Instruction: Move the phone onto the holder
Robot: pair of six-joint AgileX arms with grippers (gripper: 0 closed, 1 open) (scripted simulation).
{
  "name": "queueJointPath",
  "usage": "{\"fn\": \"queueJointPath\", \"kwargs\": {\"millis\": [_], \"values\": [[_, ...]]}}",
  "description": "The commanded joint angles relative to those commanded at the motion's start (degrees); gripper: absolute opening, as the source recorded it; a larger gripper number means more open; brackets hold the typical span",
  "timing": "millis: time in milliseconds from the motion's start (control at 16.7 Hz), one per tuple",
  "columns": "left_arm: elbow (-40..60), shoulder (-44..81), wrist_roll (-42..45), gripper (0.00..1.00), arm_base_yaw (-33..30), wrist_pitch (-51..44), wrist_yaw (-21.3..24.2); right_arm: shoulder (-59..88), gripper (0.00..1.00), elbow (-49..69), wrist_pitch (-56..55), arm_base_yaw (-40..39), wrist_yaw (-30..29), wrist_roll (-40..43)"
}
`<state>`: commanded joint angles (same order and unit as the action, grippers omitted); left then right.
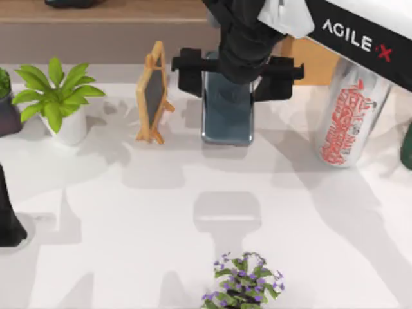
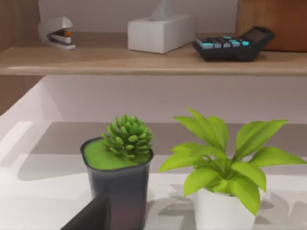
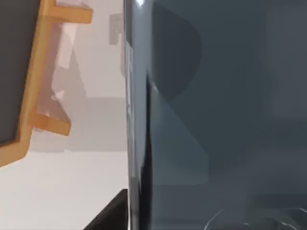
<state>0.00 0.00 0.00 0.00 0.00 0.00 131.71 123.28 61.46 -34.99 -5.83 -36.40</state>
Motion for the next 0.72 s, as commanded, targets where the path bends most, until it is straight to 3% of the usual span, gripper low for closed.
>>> {"fn": "queueJointPath", "kwargs": {"millis": [360, 720], "values": [[0.0, 0.0, 0.0, 1.0, 0.0, 0.0, 0.0, -20.2, 0.0, -6.7, -11.7, 4.3, -9.3, 4.0], [0.0, 0.0, 0.0, 1.0, 0.0, 0.0, 0.0, -37.4, 0.0, -22.9, -24.6, 13.0, -20.8, 9.2]]}}
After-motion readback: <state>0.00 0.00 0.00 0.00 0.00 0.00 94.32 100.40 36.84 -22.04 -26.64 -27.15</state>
